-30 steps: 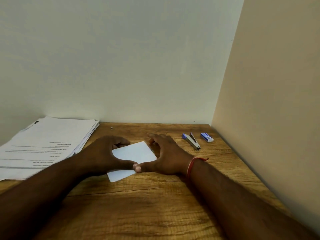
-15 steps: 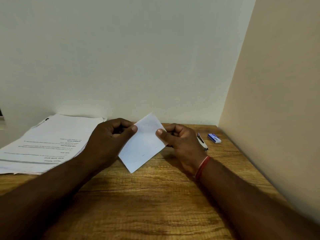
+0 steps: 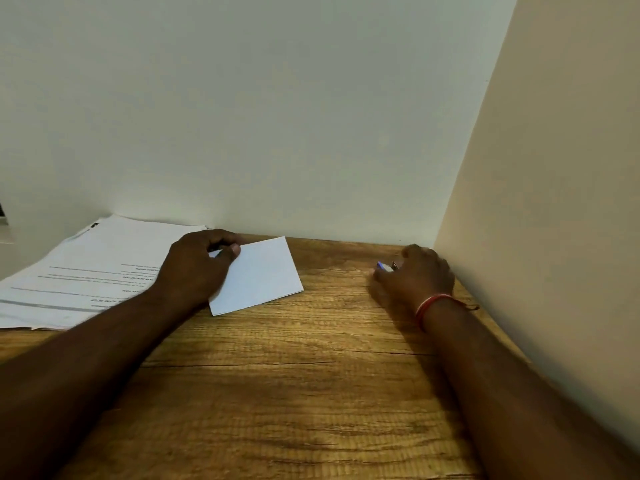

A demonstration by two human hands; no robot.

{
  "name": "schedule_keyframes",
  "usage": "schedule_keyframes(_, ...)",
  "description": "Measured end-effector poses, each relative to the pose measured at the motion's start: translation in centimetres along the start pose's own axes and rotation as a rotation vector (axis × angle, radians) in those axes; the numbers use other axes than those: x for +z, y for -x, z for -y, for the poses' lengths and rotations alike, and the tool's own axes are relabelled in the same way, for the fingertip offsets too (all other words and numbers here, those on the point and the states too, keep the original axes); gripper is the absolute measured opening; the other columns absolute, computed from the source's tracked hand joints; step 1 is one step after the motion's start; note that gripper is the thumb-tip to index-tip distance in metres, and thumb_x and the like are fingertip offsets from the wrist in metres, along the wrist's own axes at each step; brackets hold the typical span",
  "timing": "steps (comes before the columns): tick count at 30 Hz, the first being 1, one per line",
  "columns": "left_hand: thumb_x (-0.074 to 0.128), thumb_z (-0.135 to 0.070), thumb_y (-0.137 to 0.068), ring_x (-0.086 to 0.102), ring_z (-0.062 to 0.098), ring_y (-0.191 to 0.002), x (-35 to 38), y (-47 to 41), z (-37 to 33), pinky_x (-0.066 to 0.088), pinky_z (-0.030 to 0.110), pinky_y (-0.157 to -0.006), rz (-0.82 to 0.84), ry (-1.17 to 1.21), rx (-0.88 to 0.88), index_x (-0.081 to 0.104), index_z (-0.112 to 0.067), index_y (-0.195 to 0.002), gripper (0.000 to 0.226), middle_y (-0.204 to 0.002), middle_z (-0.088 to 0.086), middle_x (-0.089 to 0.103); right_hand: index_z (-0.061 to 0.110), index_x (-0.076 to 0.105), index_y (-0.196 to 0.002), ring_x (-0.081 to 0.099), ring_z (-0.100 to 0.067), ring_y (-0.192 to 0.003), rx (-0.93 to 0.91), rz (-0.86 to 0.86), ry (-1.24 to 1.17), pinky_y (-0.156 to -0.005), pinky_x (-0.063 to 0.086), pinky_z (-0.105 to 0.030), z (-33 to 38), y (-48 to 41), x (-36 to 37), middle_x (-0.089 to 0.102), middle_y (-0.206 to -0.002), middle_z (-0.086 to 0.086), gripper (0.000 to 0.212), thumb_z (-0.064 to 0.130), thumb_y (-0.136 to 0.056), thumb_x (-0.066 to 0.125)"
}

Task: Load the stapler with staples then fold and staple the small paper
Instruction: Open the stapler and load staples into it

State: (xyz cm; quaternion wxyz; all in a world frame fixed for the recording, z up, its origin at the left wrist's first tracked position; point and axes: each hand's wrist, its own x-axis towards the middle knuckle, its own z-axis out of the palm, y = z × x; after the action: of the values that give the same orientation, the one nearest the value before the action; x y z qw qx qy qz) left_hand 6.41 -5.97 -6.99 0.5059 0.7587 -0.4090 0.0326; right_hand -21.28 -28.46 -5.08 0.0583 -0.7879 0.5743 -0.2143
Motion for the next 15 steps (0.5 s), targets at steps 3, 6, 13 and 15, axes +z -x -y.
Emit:
schedule_keyframes(3, 0.072, -0.017, -0.109, 0.071, 0.017, -0.119, 0.2, 0.0, 0.2, 0.050, 0.034, -0.102, 0.021, 0.013, -0.007, 0.081, -0.033, -0.115, 0.020, -0.119, -0.007, 0.080, 0.022, 0.071, -0.127, 0.069, -0.035, -0.115, 0.058, 0.121, 0.024, -0.098, 0.060, -0.045, -0.7, -1.0, 0.8, 0.073, -0.127, -0.009, 0.078, 0.077, -0.072, 0.074)
schedule_keyframes(6, 0.074, -0.020, -0.107, 0.067, 0.014, -0.126, 0.3, 0.0, -0.5, 0.051, 0.040, -0.117, 0.041, 0.045, 0.004, 0.073, -0.033, -0.136, 0.032, -0.139, -0.005, 0.074, 0.022, 0.080, -0.114, 0.072, -0.030, -0.104, -0.063, 0.154, -0.051, -0.095, 0.062, -0.045, -0.4, -0.7, 0.9, 0.079, -0.115, -0.006, 0.044, 0.058, -0.090, 0.074)
schedule_keyframes(13, 0.087, -0.043, -0.095, 0.068, -0.002, -0.117, -0.1, 1.3, -2.9, 0.054, 0.023, -0.103, 0.007, 0.136, 0.063, 0.067, -0.031, -0.147, 0.057, -0.134, -0.013, 0.075, 0.018, 0.073, -0.117, 0.063, -0.018, -0.107, -0.342, 0.094, -0.392, -0.094, 0.053, -0.036, 3.2, 2.8, 0.5, 0.068, -0.118, -0.002, 0.016, 0.028, -0.104, 0.073)
schedule_keyframes(15, 0.088, -0.045, -0.093, 0.074, -0.003, -0.097, 0.2, 2.1, -3.9, 0.057, 0.016, -0.089, 0.053, 0.188, 0.074, 0.075, -0.032, -0.132, 0.043, -0.107, -0.013, 0.082, 0.022, 0.070, -0.119, 0.059, -0.005, -0.103, -0.466, 0.038, -0.508, -0.090, 0.049, -0.026, 4.6, 4.2, 0.7, 0.063, -0.120, 0.003, 0.014, 0.022, -0.105, 0.072)
